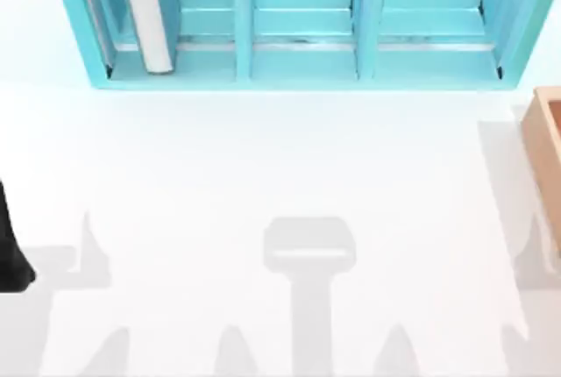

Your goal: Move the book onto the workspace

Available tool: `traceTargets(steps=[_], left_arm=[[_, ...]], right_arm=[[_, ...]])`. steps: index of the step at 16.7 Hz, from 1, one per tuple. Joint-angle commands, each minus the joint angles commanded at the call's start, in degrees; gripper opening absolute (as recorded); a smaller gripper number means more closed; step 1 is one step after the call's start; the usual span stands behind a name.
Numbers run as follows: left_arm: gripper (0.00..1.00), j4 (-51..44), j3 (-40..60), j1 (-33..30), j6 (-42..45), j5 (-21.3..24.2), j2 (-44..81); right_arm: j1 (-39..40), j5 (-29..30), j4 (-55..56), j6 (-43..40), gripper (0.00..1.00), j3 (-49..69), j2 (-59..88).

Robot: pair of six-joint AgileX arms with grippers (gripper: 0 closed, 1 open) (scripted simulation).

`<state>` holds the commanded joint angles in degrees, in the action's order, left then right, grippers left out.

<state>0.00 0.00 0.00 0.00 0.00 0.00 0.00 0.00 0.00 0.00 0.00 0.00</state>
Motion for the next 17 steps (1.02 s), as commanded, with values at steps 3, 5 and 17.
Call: traceTargets(steps=[3, 5, 17], left_arm=[[1.00, 0.6, 0.5, -0.1, 0.0, -0.2, 0.6], [1.00, 3.5, 2.6, -0.9, 0.1, -0.9, 3.5], [1.00, 46.2, 25.9, -11.2, 0.0, -9.5, 67.8]], right_arm=[[0.0, 0.0, 0.0, 0.0, 1.00, 0.0, 0.0], [0.0, 0.0, 0.0, 0.0, 1.00, 0.0, 0.0], [0.0, 0.0, 0.0, 0.0, 1.00, 0.0, 0.0]])
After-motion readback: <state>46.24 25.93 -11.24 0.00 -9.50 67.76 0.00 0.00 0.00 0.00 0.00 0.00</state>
